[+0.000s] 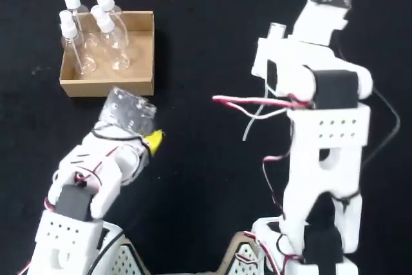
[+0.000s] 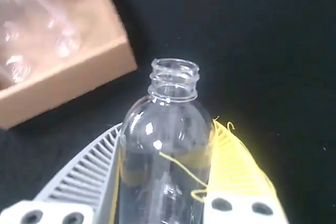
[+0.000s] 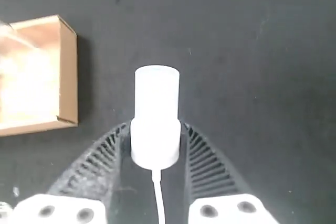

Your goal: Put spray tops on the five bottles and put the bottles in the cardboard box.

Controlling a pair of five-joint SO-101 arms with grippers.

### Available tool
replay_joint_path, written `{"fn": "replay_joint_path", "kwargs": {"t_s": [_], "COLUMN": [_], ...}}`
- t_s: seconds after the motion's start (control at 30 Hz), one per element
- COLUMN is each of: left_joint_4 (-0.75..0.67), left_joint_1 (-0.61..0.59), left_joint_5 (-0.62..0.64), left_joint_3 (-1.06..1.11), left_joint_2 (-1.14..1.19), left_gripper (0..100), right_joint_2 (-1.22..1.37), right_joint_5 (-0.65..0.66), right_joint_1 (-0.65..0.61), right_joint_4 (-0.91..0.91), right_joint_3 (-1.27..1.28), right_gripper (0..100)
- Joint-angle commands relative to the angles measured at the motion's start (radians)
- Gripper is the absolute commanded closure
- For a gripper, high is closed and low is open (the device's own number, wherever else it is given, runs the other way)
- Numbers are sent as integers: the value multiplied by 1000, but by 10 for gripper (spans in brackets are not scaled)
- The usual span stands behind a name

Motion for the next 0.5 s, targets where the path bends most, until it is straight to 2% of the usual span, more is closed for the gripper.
{"fn": "replay_joint_path", "kwargs": {"t_s": [0.0,0.1,0.47], "left_joint_4": [-40,-37,-32], "left_joint_1": [91,122,105], "left_joint_5": [-31,-15,51], "left_joint_3": [30,53,179], "left_joint_2": [-120,-184,-434], "left_gripper": [909,909,909], "right_joint_2": [-76,-97,-97], "right_joint_5": [-40,-71,-129], "right_joint_1": [9,-21,-203], "right_joint_4": [2,-29,-178], "right_joint_3": [-53,-53,-44], "right_gripper": [966,966,967]}}
